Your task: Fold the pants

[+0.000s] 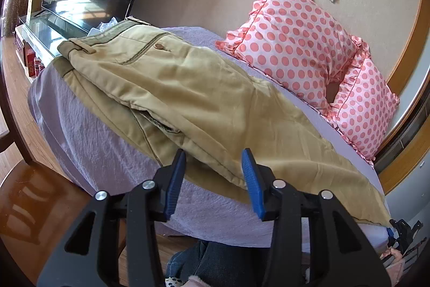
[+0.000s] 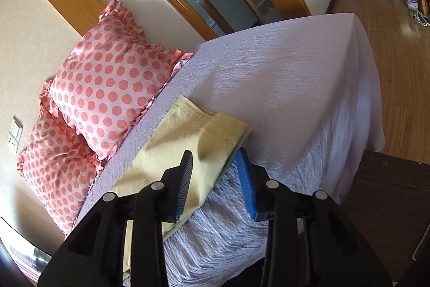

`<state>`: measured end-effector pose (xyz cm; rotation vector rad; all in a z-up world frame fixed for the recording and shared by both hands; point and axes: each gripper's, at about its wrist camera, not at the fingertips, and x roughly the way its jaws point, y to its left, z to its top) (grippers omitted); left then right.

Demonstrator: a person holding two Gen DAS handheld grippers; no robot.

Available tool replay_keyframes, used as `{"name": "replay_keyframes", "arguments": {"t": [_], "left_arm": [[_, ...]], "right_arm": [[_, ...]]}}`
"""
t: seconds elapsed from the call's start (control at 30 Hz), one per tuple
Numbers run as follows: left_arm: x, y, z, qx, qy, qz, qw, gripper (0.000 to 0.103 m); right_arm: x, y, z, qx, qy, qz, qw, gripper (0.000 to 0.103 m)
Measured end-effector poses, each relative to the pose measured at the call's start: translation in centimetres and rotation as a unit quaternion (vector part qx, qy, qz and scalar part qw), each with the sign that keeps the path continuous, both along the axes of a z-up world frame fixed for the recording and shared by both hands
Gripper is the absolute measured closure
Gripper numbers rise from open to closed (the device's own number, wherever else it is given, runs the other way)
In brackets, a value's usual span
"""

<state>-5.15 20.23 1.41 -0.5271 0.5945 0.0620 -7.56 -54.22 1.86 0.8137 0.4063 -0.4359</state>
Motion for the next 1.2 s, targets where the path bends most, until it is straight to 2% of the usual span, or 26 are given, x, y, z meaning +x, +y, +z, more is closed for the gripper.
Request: {"name": "replay_keyframes", "arguments": {"t": [0.13, 0.2, 0.3, 0.37, 0.47, 0.57, 0.6, 0.67, 0.77, 0.83, 0.87, 0.9, 0.93, 1.0, 1.07, 1.2], "left_arm": [[-1.5, 1.6, -0.4, -0.025, -0.016, 0.022, 0.9993, 0.052], [-1.9, 2.2, -0.6, -0.034, -0.016, 0.03, 0.9989, 0.05], [-2.3, 2.7, -1.0, -0.045, -0.019, 0.026, 0.9984, 0.044], [-2.5, 2.8, -1.1, -0.054, -0.027, 0.02, 0.998, 0.039], [-2.5, 2.8, -1.4, -0.074, -0.039, 0.008, 0.9964, 0.033], [-2.4, 2.8, -1.6, -0.089, -0.045, 0.0, 0.995, 0.029], [-2.4, 2.8, -1.6, -0.093, -0.046, -0.002, 0.9946, 0.028], [-2.4, 2.8, -1.6, -0.1, -0.051, -0.005, 0.9937, 0.027], [-2.3, 3.0, -1.6, -0.109, -0.055, -0.008, 0.9925, 0.023], [-2.0, 3.0, -1.7, -0.112, -0.052, -0.014, 0.9922, 0.022], [-1.9, 3.0, -1.8, -0.113, -0.051, -0.018, 0.9921, 0.021], [-1.7, 3.0, -1.8, -0.113, -0.049, -0.021, 0.9922, 0.02], [-1.5, 3.0, -1.8, -0.111, -0.047, -0.025, 0.9924, 0.02], [-1.0, 3.0, -1.9, -0.11, -0.045, -0.028, 0.9925, 0.02], [-0.6, 3.1, -2.1, -0.113, -0.043, -0.028, 0.9922, 0.02], [0.6, 3.2, -2.1, -0.111, -0.033, -0.016, 0.9932, 0.02]], "right_arm": [[1.2, 1.1, -0.2, -0.011, -0.014, 0.046, 0.999, 0.068], [1.7, 1.3, -0.3, -0.028, -0.029, 0.057, 0.998, 0.096], [2.8, 2.6, 1.0, -0.07, -0.049, 0.073, 0.994, 0.097], [3.9, 4.1, 2.9, -0.079, -0.076, 0.102, 0.989, 0.098], [6.6, 9.1, 6.6, -0.102, -0.122, 0.181, 0.971, 0.098], [9.5, 17.0, 9.5, -0.115, -0.164, 0.299, 0.933, 0.098], [10.3, 20.0, 10.1, -0.119, -0.172, 0.343, 0.916, 0.098], [11.8, 26.6, 10.1, -0.121, -0.172, 0.438, 0.874, 0.098], [12.8, 36.4, 7.5, -0.14, -0.121, 0.571, 0.8, 0.098], [12.3, 41.5, 5.2, -0.184, -0.063, 0.626, 0.755, 0.097], [11.8, 42.9, 4.2, -0.198, -0.045, 0.642, 0.739, 0.095], [11.4, 43.6, 3.5, -0.2, -0.036, 0.653, 0.729, 0.09], [11.1, 43.7, 3.2, -0.195, -0.034, 0.659, 0.726, 0.085], [10.9, 42.8, 3.2, -0.182, -0.042, 0.651, 0.736, 0.045], [10.9, 41.7, 3.5, -0.17, -0.053, 0.637, 0.75, 0.036], [12.0, 40.8, 3.1, -0.156, -0.038, 0.618, 0.77, 0.033]]}}
